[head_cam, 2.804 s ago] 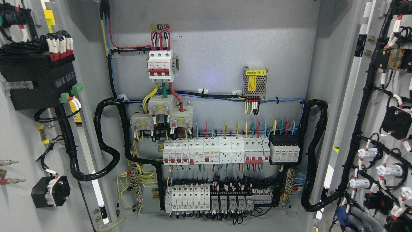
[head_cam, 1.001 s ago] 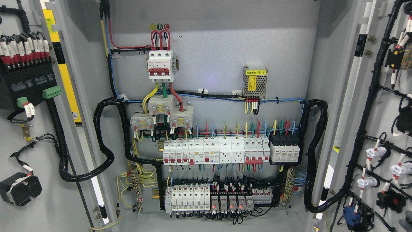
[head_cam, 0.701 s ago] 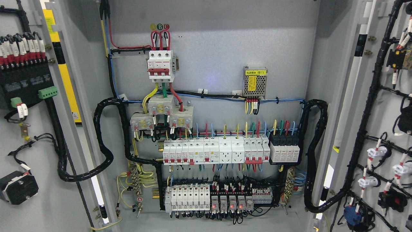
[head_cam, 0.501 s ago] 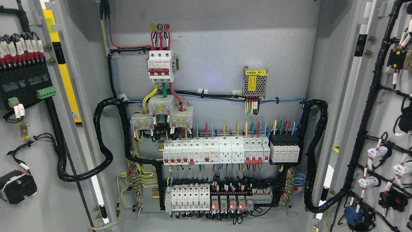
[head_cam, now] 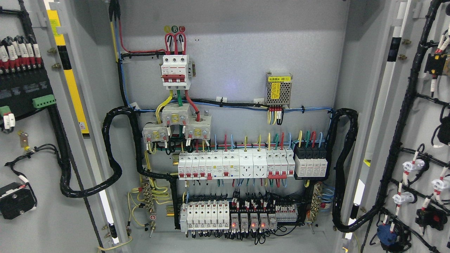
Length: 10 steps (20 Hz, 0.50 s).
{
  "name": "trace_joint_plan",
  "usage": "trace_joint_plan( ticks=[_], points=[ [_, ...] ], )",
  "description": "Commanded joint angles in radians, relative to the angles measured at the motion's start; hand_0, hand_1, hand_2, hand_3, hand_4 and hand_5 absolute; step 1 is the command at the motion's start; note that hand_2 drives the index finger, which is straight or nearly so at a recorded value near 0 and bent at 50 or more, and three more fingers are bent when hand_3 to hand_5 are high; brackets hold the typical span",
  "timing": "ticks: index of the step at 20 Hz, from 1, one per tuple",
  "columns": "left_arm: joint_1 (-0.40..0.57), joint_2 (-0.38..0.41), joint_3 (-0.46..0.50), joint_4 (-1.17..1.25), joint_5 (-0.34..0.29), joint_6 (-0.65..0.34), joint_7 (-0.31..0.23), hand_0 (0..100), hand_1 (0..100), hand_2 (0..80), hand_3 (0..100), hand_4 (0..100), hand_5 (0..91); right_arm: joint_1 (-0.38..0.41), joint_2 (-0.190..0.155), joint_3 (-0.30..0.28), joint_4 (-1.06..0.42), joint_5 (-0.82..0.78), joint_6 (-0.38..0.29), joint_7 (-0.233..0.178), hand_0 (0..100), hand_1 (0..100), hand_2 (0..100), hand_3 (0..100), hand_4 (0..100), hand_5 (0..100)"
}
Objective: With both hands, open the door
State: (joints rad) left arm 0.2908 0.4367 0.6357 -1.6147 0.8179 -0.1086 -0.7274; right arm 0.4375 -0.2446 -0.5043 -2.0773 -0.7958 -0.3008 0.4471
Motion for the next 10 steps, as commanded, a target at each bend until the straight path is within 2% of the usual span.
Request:
trace_joint_plan(
  ticks=[1,10],
  points=[
    [-0.015,0.045,0.007,0.058,0.007,0.001,0.0,0,0,0.0,0,0,0.0,0.007,0.001,-0.034,0.011,-0.014,0.002,0.001,20,12,0,0,0,0],
    [-0.033,0.045,0.007,0.062,0.007,0.001,0.0,0,0,0.0,0,0,0.0,0.006,-0.002,-0.048,0.048,-0.016,0.002,0.001,20,12,0,0,0,0]
  ],
)
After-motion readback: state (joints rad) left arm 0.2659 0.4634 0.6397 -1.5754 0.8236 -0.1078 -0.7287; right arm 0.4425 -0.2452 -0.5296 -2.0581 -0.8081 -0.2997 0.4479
